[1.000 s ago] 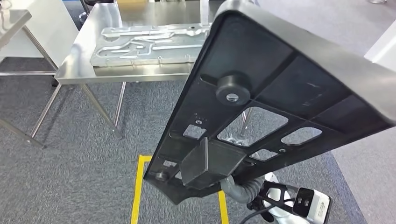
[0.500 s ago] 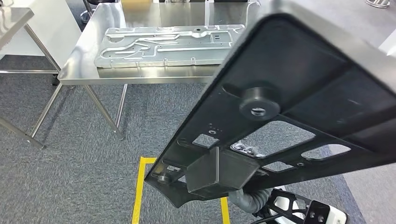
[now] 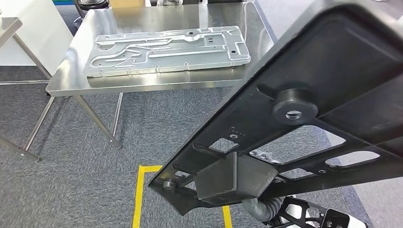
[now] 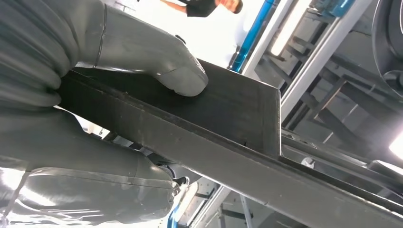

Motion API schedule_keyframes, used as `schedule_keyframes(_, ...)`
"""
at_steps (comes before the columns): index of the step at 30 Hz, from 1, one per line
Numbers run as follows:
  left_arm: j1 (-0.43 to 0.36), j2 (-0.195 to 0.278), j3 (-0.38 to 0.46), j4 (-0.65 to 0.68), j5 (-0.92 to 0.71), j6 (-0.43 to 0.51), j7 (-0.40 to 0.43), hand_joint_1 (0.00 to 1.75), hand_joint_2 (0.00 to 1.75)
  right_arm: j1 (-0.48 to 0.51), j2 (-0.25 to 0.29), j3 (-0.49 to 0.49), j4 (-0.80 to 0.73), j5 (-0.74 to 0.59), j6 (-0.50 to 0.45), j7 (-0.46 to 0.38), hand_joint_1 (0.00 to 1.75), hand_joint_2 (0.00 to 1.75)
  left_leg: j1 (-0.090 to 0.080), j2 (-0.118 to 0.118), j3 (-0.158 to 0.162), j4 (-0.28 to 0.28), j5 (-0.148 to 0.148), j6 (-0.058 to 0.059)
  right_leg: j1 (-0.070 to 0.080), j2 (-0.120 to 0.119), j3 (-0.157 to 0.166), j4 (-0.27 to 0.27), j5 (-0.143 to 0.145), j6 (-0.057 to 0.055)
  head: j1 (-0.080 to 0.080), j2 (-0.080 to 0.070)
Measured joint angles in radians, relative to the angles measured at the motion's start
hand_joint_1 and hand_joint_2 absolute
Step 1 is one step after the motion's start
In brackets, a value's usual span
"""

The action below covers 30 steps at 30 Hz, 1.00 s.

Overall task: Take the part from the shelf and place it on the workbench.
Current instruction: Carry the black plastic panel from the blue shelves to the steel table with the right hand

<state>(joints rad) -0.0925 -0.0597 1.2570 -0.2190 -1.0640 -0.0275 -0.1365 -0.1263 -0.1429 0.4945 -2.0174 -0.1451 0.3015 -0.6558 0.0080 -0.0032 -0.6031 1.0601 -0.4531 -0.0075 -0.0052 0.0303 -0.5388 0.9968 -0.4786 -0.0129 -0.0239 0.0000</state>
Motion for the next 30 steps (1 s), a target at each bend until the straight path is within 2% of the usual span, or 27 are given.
schedule_keyframes(1,-0.001,0.0,0.0,0.0,0.0,0.0,0.0,0.0,1.75,0.0,0.0,-0.001,0.0,0.002,0.0,0.0,1.75,1.75,-0.002,-0.001,0.015,-0.035,0.009,0.005,0.001,0.002,0.001,0.001,-0.003,0.004,0.0,0.0)
schedule_keyframes(4,-0.002,0.0,0.0,0.0,0.002,0.0,0.0,0.0,1.75,0.001,0.0,-0.002,-0.001,0.01,-0.004,0.0,1.75,1.75,-0.003,-0.001,0.022,-0.054,0.007,0.021,0.0,0.004,0.001,0.0,-0.009,0.021,0.0,0.0)
schedule_keyframes(6,-0.002,0.0,0.0,0.0,0.002,0.0,-0.001,0.0,1.75,0.001,0.0,-0.003,-0.005,0.013,-0.008,0.0,1.75,1.75,0.001,0.0,0.031,-0.063,0.007,0.034,0.0,-0.006,-0.014,0.039,-0.034,0.03,0.0,0.0)
schedule_keyframes(7,-0.002,0.0,0.0,0.0,0.002,0.0,-0.002,0.0,1.75,0.002,0.0,-0.004,-0.007,0.016,-0.009,0.0,1.75,1.75,0.003,0.0,0.035,-0.066,0.006,0.039,-0.001,-0.012,-0.04,0.092,-0.061,0.033,0.0,0.0)
schedule_keyframes(9,-0.001,0.0,0.0,0.0,0.002,0.0,-0.002,0.0,1.75,0.005,0.0,-0.005,-0.009,0.018,-0.012,0.0,1.75,1.75,0.002,0.001,0.04,-0.066,0.0,0.044,-0.002,-0.019,-0.12,0.233,-0.118,0.037,0.0,0.0)
schedule_keyframes(10,-0.001,0.0,0.0,0.0,0.002,0.0,-0.003,0.0,1.75,0.008,0.0,-0.005,-0.009,0.019,-0.013,0.0,1.75,1.75,0.002,0.001,0.042,-0.065,-0.004,0.044,-0.004,-0.02,-0.154,0.285,-0.129,0.039,0.0,0.0)
schedule_keyframes(11,0.0,0.0,0.0,0.0,0.002,0.0,-0.003,0.0,1.75,0.009,0.0,-0.006,-0.009,0.019,-0.013,0.0,1.75,1.75,0.002,0.001,0.047,-0.065,-0.008,0.044,-0.005,-0.021,-0.169,0.299,-0.117,0.04,0.0,0.0)
schedule_keyframes(12,0.0,0.0,0.0,0.0,0.002,0.0,-0.003,0.0,1.75,0.01,0.0,-0.007,-0.009,0.02,-0.013,0.0,1.75,1.75,0.002,0.001,0.053,-0.065,-0.012,0.042,-0.007,-0.023,-0.163,0.271,-0.085,0.04,0.0,0.0)
schedule_keyframes(14,0.001,0.0,0.0,0.0,0.0,-0.002,-0.004,0.0,1.75,0.011,0.0,-0.008,-0.009,0.023,-0.014,0.0,1.75,1.75,0.002,0.0,0.068,-0.065,-0.023,0.037,-0.008,-0.028,-0.107,0.137,-0.001,0.035,0.0,0.0)
schedule_keyframes(15,0.0,0.0,0.0,0.0,-0.001,-0.003,-0.005,0.0,1.75,0.013,0.0,-0.009,-0.01,0.026,-0.015,0.0,1.75,1.75,0.0,-0.001,0.073,-0.063,-0.029,0.032,-0.006,-0.031,-0.08,0.075,0.025,0.032,0.0,0.0)
schedule_keyframes(16,0.0,0.0,0.0,0.0,-0.002,-0.004,-0.006,0.0,1.75,0.016,0.0,-0.01,-0.012,0.029,-0.016,0.0,1.75,1.75,-0.002,-0.001,0.075,-0.062,-0.034,0.026,-0.004,-0.032,-0.064,0.035,0.037,0.028,0.0,0.0)
schedule_keyframes(19,0.0,0.001,-0.001,0.0,-0.006,-0.005,-0.01,0.0,1.75,0.029,0.0,-0.014,-0.023,0.038,-0.017,0.0,1.75,1.75,-0.004,0.001,0.079,-0.063,-0.044,0.009,-0.001,-0.028,-0.055,0.014,0.031,0.013,0.0,0.0)
schedule_keyframes(21,-0.001,0.002,-0.002,0.0,-0.008,-0.007,-0.012,0.0,1.75,0.035,0.0,-0.017,-0.03,0.041,-0.017,0.0,1.75,1.75,-0.001,0.002,0.072,-0.033,-0.067,-0.003,-0.005,-0.027,-0.045,0.007,0.027,0.0,0.0,0.0)
schedule_keyframes(22,-0.002,0.002,-0.004,0.0,-0.009,-0.008,-0.012,0.0,1.75,0.036,0.0,-0.018,-0.033,0.042,-0.017,0.0,1.75,1.75,0.001,0.002,0.052,0.012,-0.09,-0.008,-0.006,-0.027,-0.039,0.004,0.025,-0.006,0.0,0.0)
schedule_keyframes(24,0.0,0.002,-0.006,0.0,-0.01,-0.009,-0.013,0.0,1.75,0.04,0.0,-0.018,-0.036,0.043,-0.017,0.0,1.75,1.75,0.003,0.002,-0.021,0.152,-0.147,-0.015,-0.005,-0.028,-0.032,0.003,0.019,-0.013,0.0,0.0)
schedule_keyframes(25,0.001,0.002,-0.006,0.0,-0.01,-0.009,-0.013,0.0,1.75,0.043,0.0,-0.018,-0.036,0.043,-0.017,0.0,1.75,1.75,0.004,0.002,-0.059,0.214,-0.163,-0.017,-0.004,-0.027,-0.028,0.003,0.015,-0.014,0.0,0.0)
schedule_keyframes(26,0.002,0.002,-0.007,0.0,-0.01,-0.009,-0.013,0.0,1.75,0.046,0.0,-0.018,-0.036,0.044,-0.017,0.0,1.75,1.75,0.004,0.002,-0.084,0.245,-0.161,-0.017,-0.003,-0.025,-0.024,0.004,0.011,-0.014,0.0,0.0)
schedule_keyframes(27,0.002,0.002,-0.008,0.0,-0.011,-0.009,-0.013,0.0,1.75,0.048,0.0,-0.018,-0.036,0.045,-0.017,0.0,1.75,1.75,0.004,0.002,-0.088,0.232,-0.135,-0.016,-0.003,-0.024,-0.018,0.004,0.007,-0.014,0.0,0.0)
schedule_keyframes(28,0.003,0.003,-0.01,0.0,-0.011,-0.009,-0.013,0.0,1.75,0.049,0.0,-0.019,-0.037,0.046,-0.017,0.0,1.75,1.75,0.004,0.002,-0.073,0.182,-0.093,-0.013,-0.002,-0.022,-0.01,0.004,0.001,-0.013,0.0,0.0)
schedule_keyframes(29,0.003,0.003,-0.011,0.0,-0.012,-0.009,-0.013,0.0,1.75,0.05,0.0,-0.019,-0.037,0.047,-0.017,0.0,1.75,1.75,0.003,0.002,-0.044,0.107,-0.046,-0.007,-0.001,-0.021,-0.002,0.004,-0.004,-0.011,0.0,0.0)
schedule_keyframes(30,0.002,0.004,-0.013,0.0,-0.014,-0.009,-0.013,0.0,1.75,0.05,0.0,-0.019,-0.038,0.048,-0.017,0.0,1.75,1.75,0.0,0.002,-0.015,0.036,-0.012,-0.001,0.002,-0.02,0.006,0.004,-0.01,-0.008,0.0,0.0)
